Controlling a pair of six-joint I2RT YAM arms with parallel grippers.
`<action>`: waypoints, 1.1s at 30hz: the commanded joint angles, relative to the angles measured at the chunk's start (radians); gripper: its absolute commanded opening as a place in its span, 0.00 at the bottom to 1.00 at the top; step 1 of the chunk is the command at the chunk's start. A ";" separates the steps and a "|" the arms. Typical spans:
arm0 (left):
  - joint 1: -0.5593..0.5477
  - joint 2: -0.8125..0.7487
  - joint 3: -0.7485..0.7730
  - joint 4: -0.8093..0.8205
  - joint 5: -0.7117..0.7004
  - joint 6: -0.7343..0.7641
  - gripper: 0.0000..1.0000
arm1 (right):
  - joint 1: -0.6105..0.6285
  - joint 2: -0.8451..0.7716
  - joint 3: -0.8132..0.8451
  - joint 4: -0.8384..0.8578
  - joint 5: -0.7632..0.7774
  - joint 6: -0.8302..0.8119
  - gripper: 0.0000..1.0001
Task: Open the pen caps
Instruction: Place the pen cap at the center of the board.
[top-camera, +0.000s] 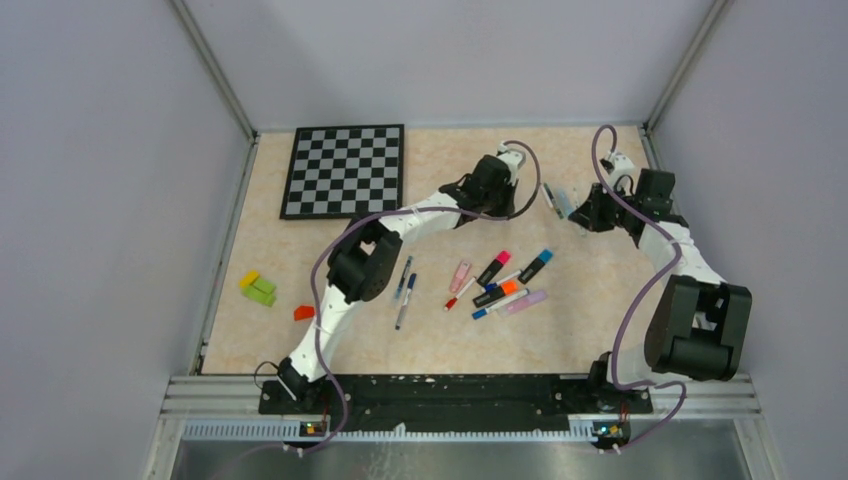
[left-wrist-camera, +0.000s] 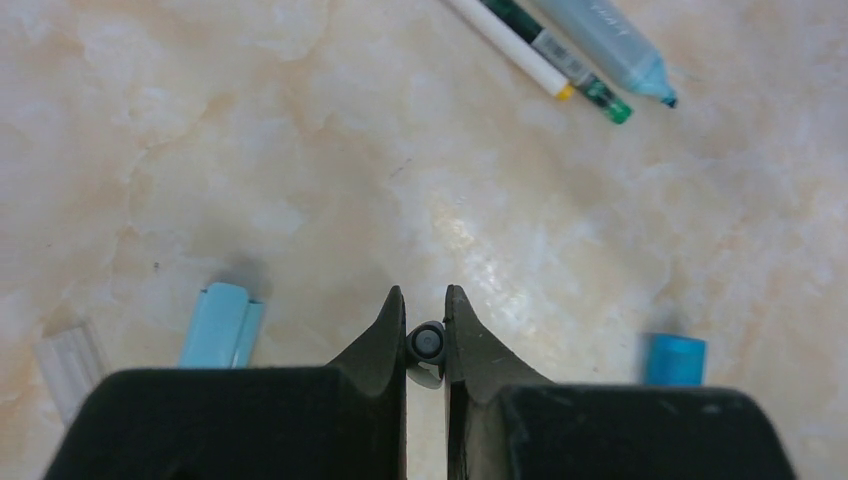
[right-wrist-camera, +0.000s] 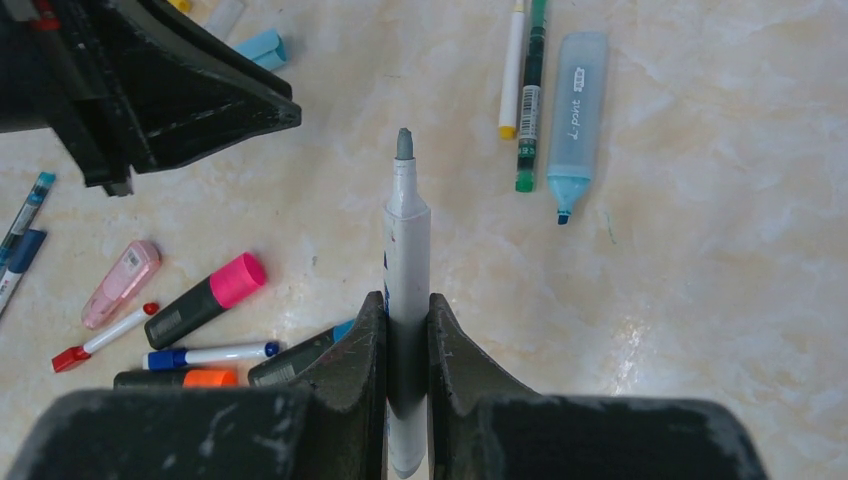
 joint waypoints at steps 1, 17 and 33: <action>0.005 0.051 0.113 -0.069 -0.098 0.058 0.14 | -0.010 0.002 0.031 0.010 -0.007 -0.010 0.00; 0.005 0.097 0.188 -0.119 -0.188 0.118 0.38 | -0.026 0.017 0.031 0.012 0.036 -0.020 0.00; 0.007 -0.500 -0.390 0.112 -0.133 0.129 0.67 | -0.032 0.282 0.218 0.004 0.247 -0.025 0.00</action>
